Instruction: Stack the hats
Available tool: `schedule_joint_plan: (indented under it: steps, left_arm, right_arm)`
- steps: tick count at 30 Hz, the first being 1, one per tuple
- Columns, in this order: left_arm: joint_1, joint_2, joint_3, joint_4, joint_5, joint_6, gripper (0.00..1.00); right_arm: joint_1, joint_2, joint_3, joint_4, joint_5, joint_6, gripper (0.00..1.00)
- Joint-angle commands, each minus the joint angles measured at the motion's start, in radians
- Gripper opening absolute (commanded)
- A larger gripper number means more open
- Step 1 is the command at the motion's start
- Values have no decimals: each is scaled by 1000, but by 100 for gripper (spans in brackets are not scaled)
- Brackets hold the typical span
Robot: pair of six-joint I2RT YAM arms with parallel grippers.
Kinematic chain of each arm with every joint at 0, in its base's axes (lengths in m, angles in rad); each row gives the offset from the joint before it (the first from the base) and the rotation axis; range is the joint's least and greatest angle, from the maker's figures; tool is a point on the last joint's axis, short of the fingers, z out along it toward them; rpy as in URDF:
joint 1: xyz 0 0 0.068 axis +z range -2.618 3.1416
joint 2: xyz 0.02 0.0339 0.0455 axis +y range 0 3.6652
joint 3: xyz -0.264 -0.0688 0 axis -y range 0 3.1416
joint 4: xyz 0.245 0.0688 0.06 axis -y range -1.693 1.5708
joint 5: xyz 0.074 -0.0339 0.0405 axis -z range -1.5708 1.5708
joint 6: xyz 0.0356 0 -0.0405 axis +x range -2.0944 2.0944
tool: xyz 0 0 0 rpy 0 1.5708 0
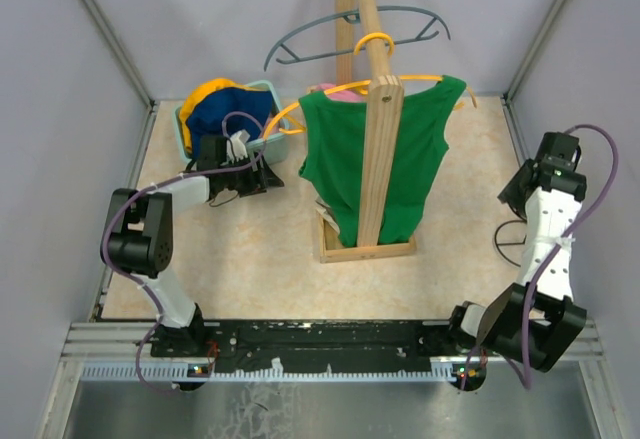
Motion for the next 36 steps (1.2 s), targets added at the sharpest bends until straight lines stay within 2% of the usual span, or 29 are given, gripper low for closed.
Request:
schedule_joint_plan:
  steps: [1,5,8,12,13,28,36]
  left_arm:
    - [4,42,8,-56,7,-9,77]
    - [4,44,7,-56,10,-9,77]
    - [4,42,2,-57,9,-8,77]
    - [4,43,-1,-56,12,-8,77]
    - [4,43,-1,-55,12,-9,77]
    - [4,80,32,-72,27,-3,74]
    - [4,75,60,-112,6,12,73]
  right_arm:
    - [5,14,41,-80,-17,-32,33]
    - [6,10,25,-81,1,-36,33]
    - [6,-10,-2,-80,6,-36,28]
    - [7,-44,-39,-84,1,-37,1]
    - [6,-52,-46,-85,1,-36,0]
    - [18,-111,126,-99,3,-11,0]
    - [23,-124,318,-101,9,-20,0]
